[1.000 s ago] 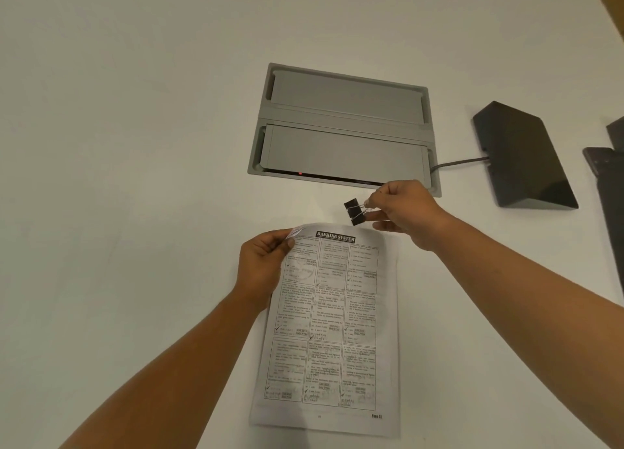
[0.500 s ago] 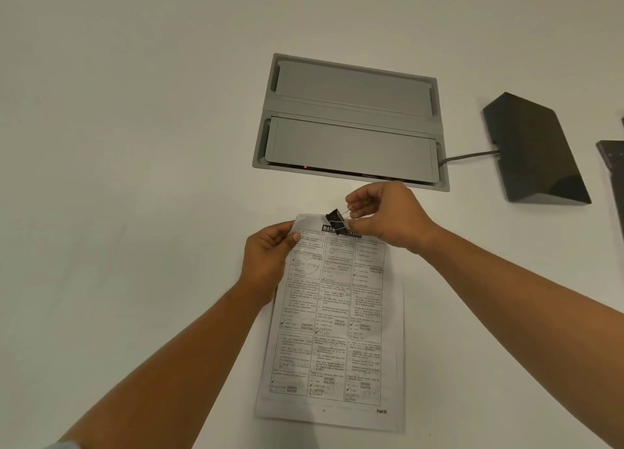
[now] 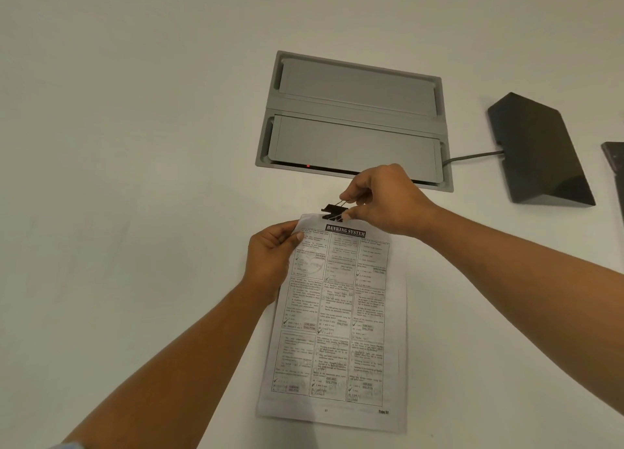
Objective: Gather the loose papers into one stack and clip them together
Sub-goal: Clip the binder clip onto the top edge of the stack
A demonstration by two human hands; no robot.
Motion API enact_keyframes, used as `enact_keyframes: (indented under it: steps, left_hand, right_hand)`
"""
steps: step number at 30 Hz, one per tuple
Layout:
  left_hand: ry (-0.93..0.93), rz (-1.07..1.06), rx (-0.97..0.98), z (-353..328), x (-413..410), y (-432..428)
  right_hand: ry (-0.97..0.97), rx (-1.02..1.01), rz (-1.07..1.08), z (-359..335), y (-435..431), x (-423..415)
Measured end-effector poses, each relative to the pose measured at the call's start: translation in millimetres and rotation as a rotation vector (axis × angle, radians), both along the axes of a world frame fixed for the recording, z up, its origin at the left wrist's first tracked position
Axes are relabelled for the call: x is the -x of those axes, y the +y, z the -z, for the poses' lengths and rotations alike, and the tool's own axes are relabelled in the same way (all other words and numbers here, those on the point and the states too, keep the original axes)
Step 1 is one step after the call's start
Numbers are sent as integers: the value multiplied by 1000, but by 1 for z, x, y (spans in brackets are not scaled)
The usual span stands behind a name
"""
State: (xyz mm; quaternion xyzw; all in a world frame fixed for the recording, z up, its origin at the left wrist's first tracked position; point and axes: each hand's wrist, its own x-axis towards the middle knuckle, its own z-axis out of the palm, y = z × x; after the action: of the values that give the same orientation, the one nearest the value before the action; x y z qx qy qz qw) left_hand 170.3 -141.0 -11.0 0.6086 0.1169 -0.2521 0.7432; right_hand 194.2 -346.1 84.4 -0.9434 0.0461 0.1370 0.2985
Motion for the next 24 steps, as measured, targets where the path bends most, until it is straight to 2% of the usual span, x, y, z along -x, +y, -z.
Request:
enact_keyframes:
  steps: [10, 18, 24]
  left_hand:
    - [-20, -6, -4, 2, 0, -1]
    - [-35, -33, 23, 1, 0, -3]
    - [-37, -30, 22, -1, 0, -4]
  right_hand:
    - [77, 59, -141, 10, 1, -16]
    - [171, 11, -216, 18, 5, -31]
    - [217, -40, -195, 23, 0, -29]
